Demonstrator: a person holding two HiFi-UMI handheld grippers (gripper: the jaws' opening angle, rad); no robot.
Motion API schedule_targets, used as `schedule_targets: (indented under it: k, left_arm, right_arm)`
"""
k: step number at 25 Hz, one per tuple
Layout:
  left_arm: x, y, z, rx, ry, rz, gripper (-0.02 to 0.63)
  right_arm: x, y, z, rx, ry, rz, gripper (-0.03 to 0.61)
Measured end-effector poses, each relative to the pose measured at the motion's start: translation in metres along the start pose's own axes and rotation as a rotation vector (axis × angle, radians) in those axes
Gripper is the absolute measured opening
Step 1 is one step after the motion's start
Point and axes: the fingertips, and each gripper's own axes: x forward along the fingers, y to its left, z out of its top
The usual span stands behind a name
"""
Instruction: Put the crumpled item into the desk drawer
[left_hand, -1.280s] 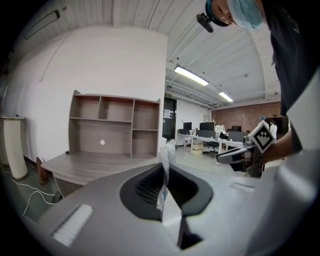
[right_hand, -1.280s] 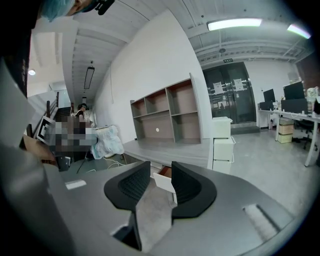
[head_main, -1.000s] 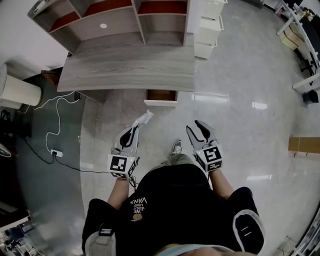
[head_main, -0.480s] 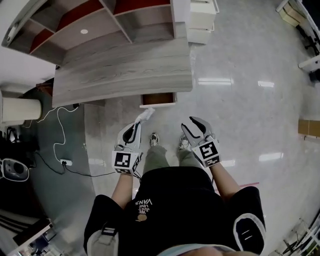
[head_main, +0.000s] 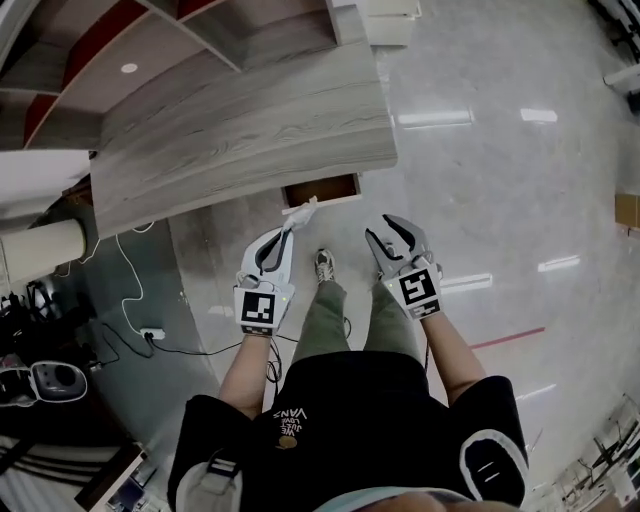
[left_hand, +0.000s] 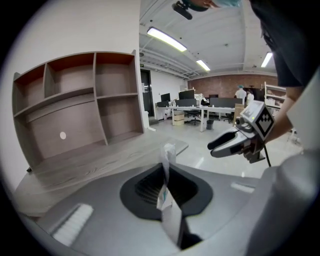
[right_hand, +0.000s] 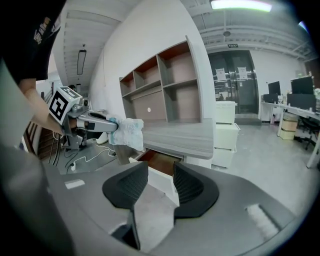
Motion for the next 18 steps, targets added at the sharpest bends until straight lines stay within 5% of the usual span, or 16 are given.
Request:
schedule_targets:
  k: [18]
  left_arm:
    - [0.046,0.006,-0.042,0.272,0.108,0.006,0.063]
  right_arm:
    - [0.076,-0.02,-0.074,-0.036,0.016,0.026,0.215]
